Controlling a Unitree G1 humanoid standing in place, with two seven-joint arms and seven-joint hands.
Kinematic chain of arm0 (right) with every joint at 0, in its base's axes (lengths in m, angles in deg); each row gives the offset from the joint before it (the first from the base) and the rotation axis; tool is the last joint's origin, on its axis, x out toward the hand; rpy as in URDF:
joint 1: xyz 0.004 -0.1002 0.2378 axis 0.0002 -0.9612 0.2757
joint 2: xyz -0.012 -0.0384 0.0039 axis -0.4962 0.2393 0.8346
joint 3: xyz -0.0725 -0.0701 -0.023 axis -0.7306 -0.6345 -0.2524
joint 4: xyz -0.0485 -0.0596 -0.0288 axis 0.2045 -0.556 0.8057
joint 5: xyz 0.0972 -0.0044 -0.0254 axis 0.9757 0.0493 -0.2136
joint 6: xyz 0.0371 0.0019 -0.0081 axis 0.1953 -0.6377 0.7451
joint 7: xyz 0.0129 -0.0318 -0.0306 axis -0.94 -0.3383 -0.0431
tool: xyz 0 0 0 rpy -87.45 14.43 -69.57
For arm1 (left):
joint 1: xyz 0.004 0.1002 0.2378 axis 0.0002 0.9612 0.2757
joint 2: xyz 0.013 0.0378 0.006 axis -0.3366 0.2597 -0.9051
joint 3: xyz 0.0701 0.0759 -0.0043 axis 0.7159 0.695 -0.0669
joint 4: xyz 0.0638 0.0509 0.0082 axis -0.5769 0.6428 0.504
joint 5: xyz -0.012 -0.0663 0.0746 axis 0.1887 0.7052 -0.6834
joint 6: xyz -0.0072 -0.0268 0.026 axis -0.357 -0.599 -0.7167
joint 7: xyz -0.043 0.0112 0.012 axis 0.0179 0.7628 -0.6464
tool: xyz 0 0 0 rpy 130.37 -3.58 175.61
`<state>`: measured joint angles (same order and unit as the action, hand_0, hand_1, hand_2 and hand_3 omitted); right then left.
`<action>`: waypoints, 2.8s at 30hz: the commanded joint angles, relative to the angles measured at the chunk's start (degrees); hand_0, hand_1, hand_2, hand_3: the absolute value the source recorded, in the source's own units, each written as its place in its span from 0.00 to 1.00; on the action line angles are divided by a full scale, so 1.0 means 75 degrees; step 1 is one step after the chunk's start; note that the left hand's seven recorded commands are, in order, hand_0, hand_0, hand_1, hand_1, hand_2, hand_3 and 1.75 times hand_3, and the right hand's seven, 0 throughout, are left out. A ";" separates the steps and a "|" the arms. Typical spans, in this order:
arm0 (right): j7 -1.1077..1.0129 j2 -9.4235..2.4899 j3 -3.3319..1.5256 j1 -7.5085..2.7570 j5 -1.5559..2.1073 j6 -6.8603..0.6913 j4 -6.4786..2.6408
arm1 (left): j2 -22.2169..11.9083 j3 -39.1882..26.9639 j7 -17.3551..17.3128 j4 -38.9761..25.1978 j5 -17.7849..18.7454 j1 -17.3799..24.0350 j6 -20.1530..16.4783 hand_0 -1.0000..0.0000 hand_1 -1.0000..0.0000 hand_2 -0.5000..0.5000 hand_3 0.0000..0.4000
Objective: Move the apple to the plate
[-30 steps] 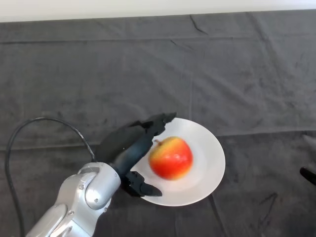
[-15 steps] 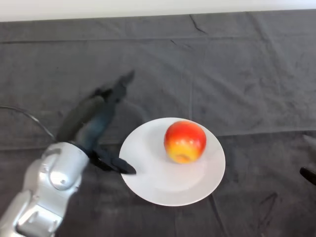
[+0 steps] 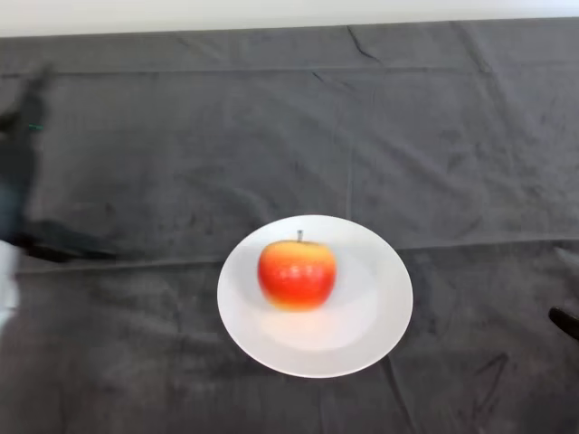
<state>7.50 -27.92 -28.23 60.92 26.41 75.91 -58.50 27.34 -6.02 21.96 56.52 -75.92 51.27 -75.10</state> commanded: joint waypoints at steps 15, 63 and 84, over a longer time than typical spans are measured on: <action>0.0001 -0.0234 0.0002 -0.0222 0.0186 -0.0301 -0.0322 | -0.1363 -0.2671 0.1664 0.3295 0.1145 -0.1089 0.1077 1.00 1.00 0.50 0.00; 0.0159 -0.0072 -0.0253 -0.0201 0.0418 -0.0145 -0.0379 | -0.3032 -0.5080 0.6354 0.6797 0.1886 -0.1047 0.3208 1.00 1.00 0.50 0.00; 0.0178 -0.0050 -0.0287 -0.0199 0.0448 -0.0122 -0.0387 | -0.3066 -0.4794 0.6359 0.6971 0.2034 -0.1083 0.3103 1.00 1.00 0.50 0.00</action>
<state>8.60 -27.89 -29.27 60.88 27.74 75.82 -59.27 9.05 -42.41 69.38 106.65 -60.90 44.40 -51.68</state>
